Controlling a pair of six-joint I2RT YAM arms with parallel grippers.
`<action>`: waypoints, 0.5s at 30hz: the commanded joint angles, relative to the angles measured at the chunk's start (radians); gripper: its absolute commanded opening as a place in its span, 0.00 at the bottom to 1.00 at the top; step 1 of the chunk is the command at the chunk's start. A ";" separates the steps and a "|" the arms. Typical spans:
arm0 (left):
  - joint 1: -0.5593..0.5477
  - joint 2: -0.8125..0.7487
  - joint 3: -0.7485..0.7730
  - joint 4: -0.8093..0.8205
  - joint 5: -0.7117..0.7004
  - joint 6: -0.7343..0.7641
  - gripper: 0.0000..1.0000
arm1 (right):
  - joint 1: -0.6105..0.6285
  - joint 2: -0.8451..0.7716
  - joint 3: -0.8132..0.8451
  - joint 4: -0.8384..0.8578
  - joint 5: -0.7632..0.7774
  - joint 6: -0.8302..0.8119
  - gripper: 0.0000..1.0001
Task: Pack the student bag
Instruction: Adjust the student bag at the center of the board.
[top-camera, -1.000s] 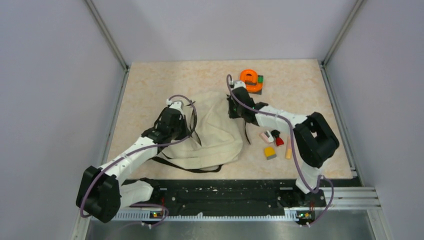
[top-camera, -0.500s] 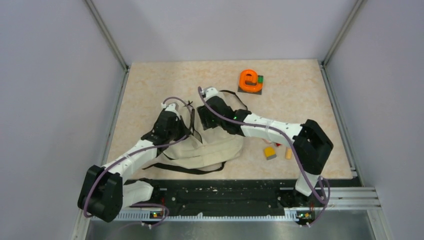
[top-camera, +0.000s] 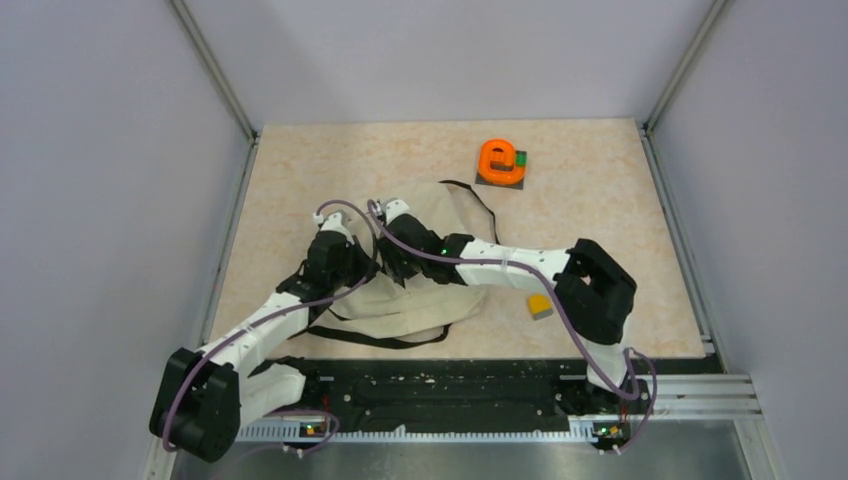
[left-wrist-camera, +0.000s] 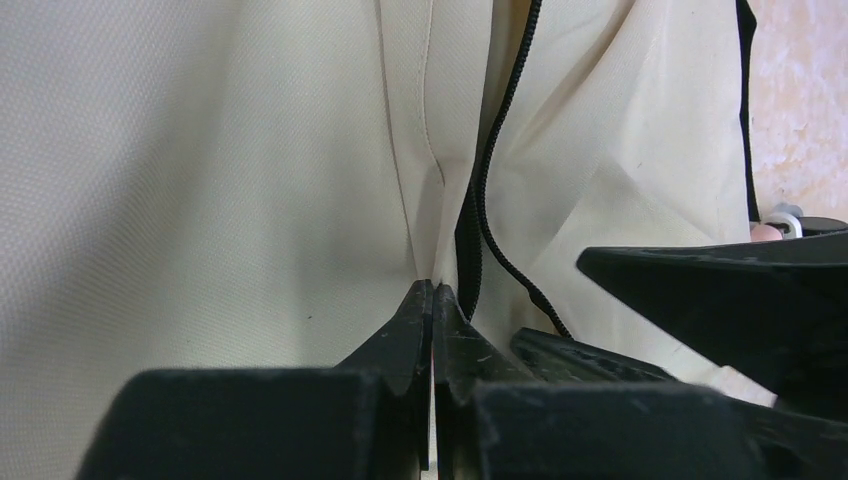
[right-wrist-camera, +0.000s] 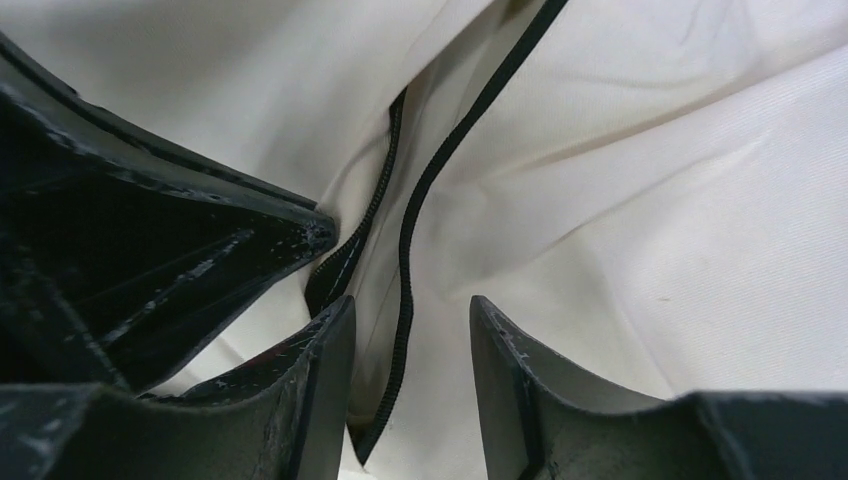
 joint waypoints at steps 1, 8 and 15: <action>0.004 -0.023 -0.027 -0.022 -0.010 0.004 0.00 | 0.032 0.038 0.053 -0.007 0.042 -0.003 0.44; 0.004 -0.039 -0.040 -0.009 -0.018 -0.008 0.00 | 0.069 0.110 0.118 -0.070 0.279 -0.013 0.25; 0.008 -0.079 -0.081 0.026 -0.068 -0.068 0.00 | 0.071 -0.119 0.013 0.093 0.596 -0.046 0.00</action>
